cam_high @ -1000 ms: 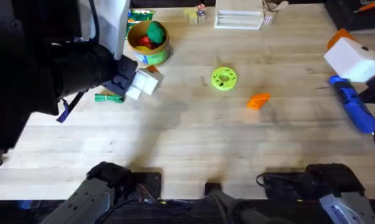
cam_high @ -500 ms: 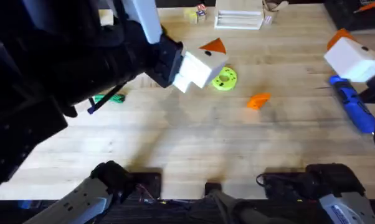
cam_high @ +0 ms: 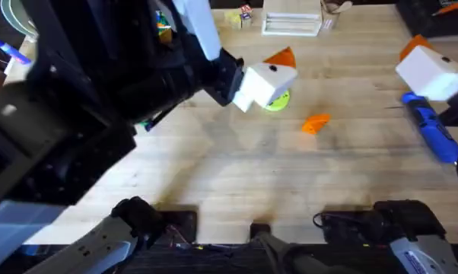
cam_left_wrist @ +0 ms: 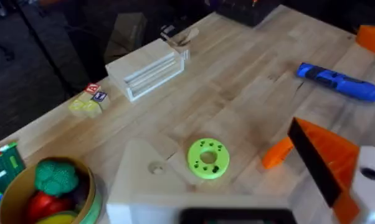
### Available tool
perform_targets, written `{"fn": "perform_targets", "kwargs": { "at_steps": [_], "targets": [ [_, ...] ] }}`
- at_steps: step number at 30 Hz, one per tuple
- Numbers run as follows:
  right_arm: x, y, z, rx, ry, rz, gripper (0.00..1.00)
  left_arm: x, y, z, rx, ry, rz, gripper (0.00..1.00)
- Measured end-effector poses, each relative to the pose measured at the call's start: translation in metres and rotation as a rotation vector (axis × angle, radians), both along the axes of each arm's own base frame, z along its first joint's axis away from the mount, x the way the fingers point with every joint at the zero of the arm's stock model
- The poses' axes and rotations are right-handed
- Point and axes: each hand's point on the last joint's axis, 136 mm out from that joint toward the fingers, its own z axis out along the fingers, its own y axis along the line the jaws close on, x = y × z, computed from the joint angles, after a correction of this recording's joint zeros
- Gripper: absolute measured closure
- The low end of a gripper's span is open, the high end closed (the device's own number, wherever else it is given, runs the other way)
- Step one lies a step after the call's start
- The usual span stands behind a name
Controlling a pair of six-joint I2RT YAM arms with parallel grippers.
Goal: Pick up the gripper from the table and insert it into the empty holder that is missing its gripper. Then pick up a screw, insert it into the mounting hole, and use the screwdriver to tighten it. Finally, clean up the table by picking up the vegetable and placing it into the bucket.
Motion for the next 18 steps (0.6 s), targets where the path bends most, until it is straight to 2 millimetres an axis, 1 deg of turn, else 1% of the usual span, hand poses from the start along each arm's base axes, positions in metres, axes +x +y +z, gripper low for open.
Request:
{"fn": "perform_targets", "kwargs": {
  "at_steps": [2, 5, 6, 11, 16, 18],
  "targets": [
    [0.000, 0.000, 0.000, 0.000, 0.000, 0.000, 0.009, -0.002, -0.004, -0.016, -0.021, -0.026, -0.016, 0.008],
    [0.000, 0.000, 0.000, 0.000, 0.000, 0.000, 0.009, -0.014, -0.004, -0.040, -0.060, -0.077, -0.041, 0.008],
    [0.000, 0.000, 0.000, 0.000, 0.000, 0.000, 0.009, -0.020, -0.002, -0.047, -0.080, -0.105, -0.049, 0.008],
    [0.000, 0.000, 0.000, 0.000, 0.000, 0.000, 0.009, -0.046, 0.010, -0.071, -0.162, -0.212, -0.068, 0.008],
    [0.000, 0.000, 0.000, 0.000, 0.000, 0.000, 0.009, -0.061, 0.022, -0.103, -0.181, -0.238, -0.070, 0.008],
    [0.000, 0.000, 0.000, 0.000, 0.000, 0.000, 0.009, -0.065, 0.025, -0.110, -0.189, -0.248, -0.070, 0.008]
  ]
}}
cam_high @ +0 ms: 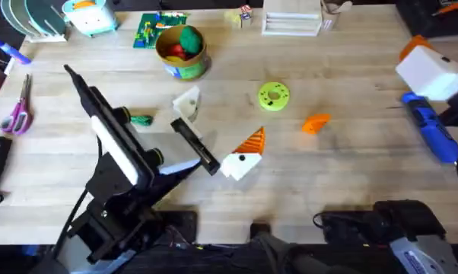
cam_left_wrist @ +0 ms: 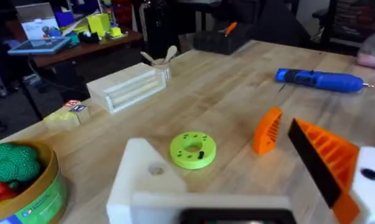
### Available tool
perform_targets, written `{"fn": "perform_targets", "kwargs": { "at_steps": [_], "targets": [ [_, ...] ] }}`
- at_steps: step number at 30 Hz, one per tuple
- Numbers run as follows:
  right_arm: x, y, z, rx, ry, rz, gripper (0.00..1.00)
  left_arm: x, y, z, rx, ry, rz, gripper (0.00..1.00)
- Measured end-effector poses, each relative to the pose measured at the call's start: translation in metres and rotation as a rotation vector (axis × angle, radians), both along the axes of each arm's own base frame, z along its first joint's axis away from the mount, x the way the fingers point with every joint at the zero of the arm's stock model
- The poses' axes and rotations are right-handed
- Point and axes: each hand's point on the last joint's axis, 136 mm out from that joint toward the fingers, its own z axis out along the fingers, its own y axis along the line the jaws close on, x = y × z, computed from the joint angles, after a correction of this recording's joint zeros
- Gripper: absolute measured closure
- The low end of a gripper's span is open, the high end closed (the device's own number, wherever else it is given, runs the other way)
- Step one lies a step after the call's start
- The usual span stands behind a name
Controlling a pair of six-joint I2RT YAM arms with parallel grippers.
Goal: Pick up the gripper from the table and insert it into the empty holder that is missing its gripper. Then pick up a screw, insert it into the mounting hole, and use the screwdriver to tighten it. Finally, clean up the table by picking up the vegetable and placing it into the bucket.
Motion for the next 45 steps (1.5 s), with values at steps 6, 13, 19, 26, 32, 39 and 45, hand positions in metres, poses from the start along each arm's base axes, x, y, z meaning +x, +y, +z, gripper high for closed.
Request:
{"fn": "perform_targets", "kwargs": {
  "at_steps": [6, 13, 19, 26, 32, 39, 45],
  "targets": [
    [0.000, 0.000, 0.000, 0.000, 0.000, 0.000, 0.009, -0.009, 0.006, -0.026, 0.027, 0.034, -0.006, 0.008],
    [0.000, 0.000, 0.000, 0.000, 0.000, 0.000, 0.011, -0.026, 0.006, -0.030, 0.021, 0.049, -0.068, 0.007],
    [0.000, 0.000, 0.000, 0.000, 0.000, 0.000, 0.010, -0.027, 0.004, -0.031, 0.018, 0.062, -0.079, 0.008],
    [0.000, 0.000, 0.000, 0.000, 0.000, 0.000, 0.010, -0.027, 0.004, -0.031, 0.018, 0.063, -0.079, 0.008],
    [0.000, 0.000, 0.000, 0.000, 0.000, 0.000, 0.009, -0.027, 0.004, -0.031, 0.018, 0.063, -0.079, 0.008],
    [0.000, 0.001, 0.000, 0.009, 0.001, 0.007, 0.009, -0.027, 0.004, -0.031, 0.018, 0.063, -0.079, 0.008],
    [0.000, 0.017, -0.011, 0.049, 0.057, 0.091, 0.009, -0.027, 0.004, -0.031, 0.018, 0.063, -0.079, 0.008]
  ]
}}
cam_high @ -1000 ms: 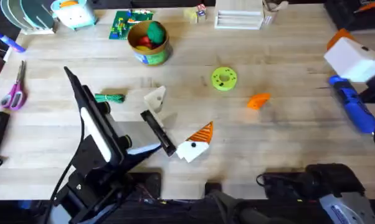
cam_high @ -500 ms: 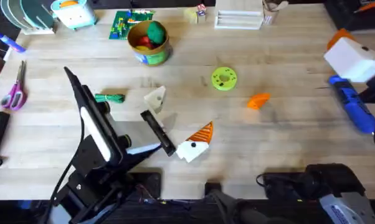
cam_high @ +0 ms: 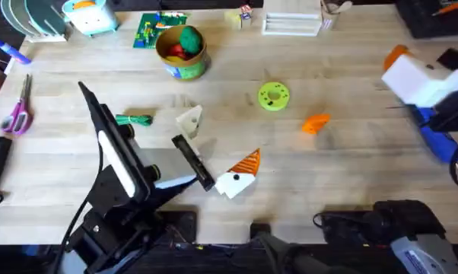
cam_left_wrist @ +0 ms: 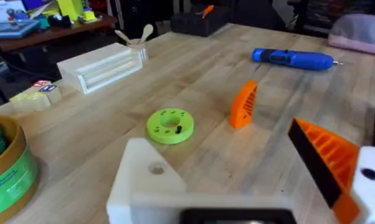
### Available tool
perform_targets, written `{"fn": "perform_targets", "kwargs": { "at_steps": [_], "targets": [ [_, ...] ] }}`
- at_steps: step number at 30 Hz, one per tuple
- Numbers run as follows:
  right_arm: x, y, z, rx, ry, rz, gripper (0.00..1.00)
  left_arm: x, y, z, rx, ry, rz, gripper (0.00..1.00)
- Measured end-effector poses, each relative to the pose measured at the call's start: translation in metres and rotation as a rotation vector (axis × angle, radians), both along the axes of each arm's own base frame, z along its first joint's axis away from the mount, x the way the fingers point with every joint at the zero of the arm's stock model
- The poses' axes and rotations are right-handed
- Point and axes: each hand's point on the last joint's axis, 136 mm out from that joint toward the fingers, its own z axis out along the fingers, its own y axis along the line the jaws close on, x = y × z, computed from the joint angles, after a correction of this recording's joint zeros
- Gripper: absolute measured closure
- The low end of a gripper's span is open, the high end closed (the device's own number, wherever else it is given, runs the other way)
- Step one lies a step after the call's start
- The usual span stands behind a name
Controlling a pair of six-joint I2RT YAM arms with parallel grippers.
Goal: Pick up the gripper from the table and insert it into the empty holder that is missing its gripper. Then pick up a screw, insert it into the mounting hole, and use the screwdriver to tighten it. Finally, clean up the table by picking up the vegetable and placing it into the bucket.
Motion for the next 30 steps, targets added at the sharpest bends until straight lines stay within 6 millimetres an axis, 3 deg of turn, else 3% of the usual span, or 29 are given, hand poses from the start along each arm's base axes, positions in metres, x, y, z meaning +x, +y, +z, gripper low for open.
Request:
{"fn": "perform_targets", "kwargs": {
  "at_steps": [5, 8, 17, 30],
  "targets": [
    [-0.009, 0.020, -0.083, -0.068, 0.390, 0.162, 0.009, 0.000, 0.000, 0.000, 0.000, 0.000, 0.000, 0.008],
    [-0.013, 0.025, -0.115, -0.129, 0.579, 0.243, 0.011, 0.000, 0.000, 0.000, 0.000, 0.000, 0.000, 0.008],
    [0.007, 0.018, -0.149, -0.253, 0.766, 0.301, 0.010, 0.000, 0.000, 0.000, 0.000, 0.000, 0.000, 0.008],
    [0.010, 0.052, -0.192, -0.504, 0.828, 0.699, 0.012, 0.000, 0.000, 0.000, 0.000, 0.000, 0.000, 0.008]
  ]
}}
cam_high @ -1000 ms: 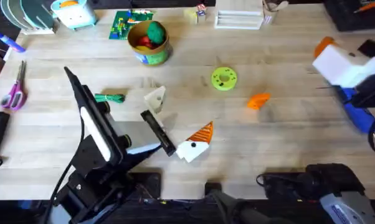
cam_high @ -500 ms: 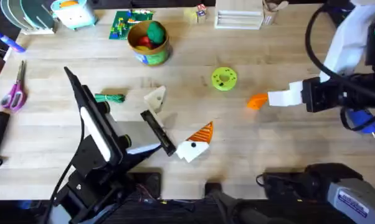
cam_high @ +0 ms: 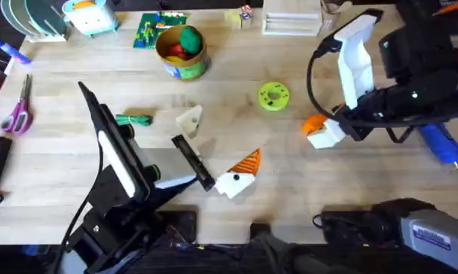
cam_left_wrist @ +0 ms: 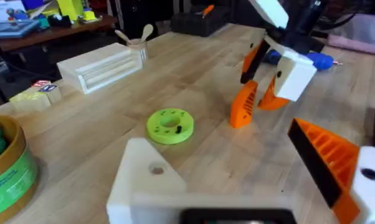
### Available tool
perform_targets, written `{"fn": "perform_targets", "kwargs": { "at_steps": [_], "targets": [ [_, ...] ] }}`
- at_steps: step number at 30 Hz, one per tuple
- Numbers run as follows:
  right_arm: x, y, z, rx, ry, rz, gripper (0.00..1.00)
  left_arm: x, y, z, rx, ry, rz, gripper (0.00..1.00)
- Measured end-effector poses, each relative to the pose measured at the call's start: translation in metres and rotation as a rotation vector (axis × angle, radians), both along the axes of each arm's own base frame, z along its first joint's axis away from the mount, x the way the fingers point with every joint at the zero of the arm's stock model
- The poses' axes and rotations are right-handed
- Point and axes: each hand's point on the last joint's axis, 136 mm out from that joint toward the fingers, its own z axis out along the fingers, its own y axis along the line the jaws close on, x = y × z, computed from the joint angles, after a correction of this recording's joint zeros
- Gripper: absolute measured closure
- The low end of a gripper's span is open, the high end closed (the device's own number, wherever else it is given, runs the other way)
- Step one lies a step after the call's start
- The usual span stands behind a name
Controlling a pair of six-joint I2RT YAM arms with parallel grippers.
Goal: Pick up the gripper from the table and insert it into the empty holder that is missing its gripper. Then pick up a screw, insert it into the mounting hole, and use the screwdriver to tighten it. Finally, clean up the table by picking up the vegetable and placing it into the bucket.
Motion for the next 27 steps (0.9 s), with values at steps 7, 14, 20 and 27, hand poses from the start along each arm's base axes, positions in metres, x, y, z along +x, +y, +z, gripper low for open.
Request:
{"fn": "perform_targets", "kwargs": {
  "at_steps": [7, 14, 20, 27],
  "targets": [
    [0.006, 0.002, -0.010, -0.023, -0.001, 0.081, 0.307, 0.000, 0.000, 0.000, 0.000, 0.000, 0.000, 0.008],
    [0.013, 0.003, -0.007, -0.025, -0.035, 0.101, 0.598, 0.000, 0.000, 0.000, 0.000, 0.000, 0.000, 0.008],
    [0.014, 0.003, -0.006, -0.026, -0.041, 0.105, 0.990, 0.000, 0.000, 0.000, 0.000, 0.000, 0.000, 0.008],
    [0.010, 0.007, 0.036, 0.039, -0.105, 0.018, 0.991, 0.000, 0.000, 0.000, 0.000, 0.000, 0.000, 0.009]
  ]
}}
